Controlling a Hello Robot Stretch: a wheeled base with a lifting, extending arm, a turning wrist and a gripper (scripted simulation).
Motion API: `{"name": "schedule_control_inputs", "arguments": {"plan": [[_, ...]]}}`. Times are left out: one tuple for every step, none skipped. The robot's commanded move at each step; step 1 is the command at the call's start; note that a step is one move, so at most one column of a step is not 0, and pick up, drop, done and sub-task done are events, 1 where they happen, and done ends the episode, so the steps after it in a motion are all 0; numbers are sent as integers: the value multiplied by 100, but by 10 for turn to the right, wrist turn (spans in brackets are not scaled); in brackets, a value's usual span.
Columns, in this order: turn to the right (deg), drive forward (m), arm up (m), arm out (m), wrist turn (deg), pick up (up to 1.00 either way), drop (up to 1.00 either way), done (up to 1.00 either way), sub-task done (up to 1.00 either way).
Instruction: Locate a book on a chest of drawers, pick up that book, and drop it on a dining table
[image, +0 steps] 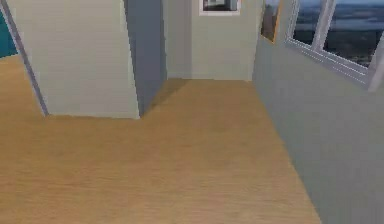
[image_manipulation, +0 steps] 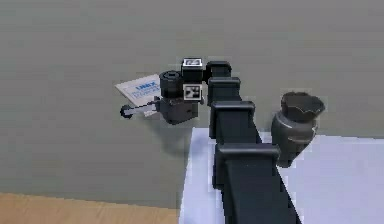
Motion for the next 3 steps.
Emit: {"name": "schedule_control_inputs", "arguments": {"plan": [[-450,0,0,0,0,0,0,0,0],[-360,0,0,0,0,0,0,0,0],[0,25,0,0,0,0,0,0,0]]}}
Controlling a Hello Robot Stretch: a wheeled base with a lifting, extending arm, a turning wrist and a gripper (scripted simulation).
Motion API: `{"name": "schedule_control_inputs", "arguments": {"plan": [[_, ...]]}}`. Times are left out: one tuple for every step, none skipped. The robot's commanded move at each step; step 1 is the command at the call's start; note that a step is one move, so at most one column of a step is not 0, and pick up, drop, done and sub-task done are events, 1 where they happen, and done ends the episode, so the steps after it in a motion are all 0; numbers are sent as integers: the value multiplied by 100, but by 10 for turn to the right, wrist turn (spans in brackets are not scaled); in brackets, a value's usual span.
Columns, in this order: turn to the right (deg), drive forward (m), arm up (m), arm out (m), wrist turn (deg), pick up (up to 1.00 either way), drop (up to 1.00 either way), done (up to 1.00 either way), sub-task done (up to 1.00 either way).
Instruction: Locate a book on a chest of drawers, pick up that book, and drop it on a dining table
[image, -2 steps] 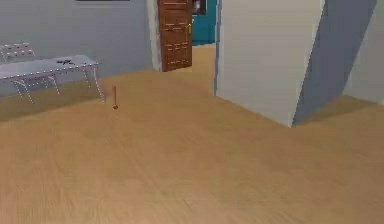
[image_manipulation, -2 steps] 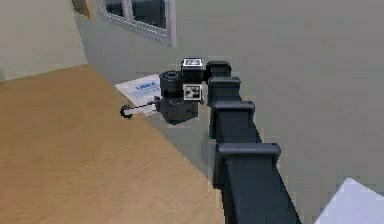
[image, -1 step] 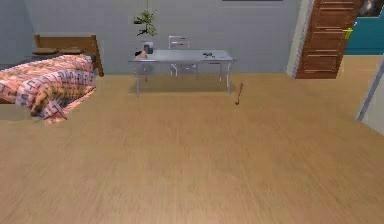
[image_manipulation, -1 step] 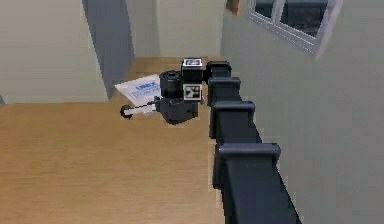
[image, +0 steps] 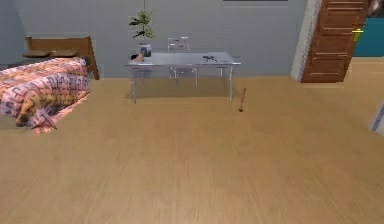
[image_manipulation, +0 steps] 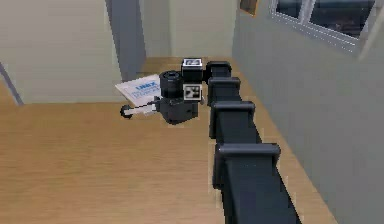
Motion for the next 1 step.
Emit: {"name": "schedule_control_inputs", "arguments": {"plan": [[0,100,0,0,0,0,0,0,0]]}}
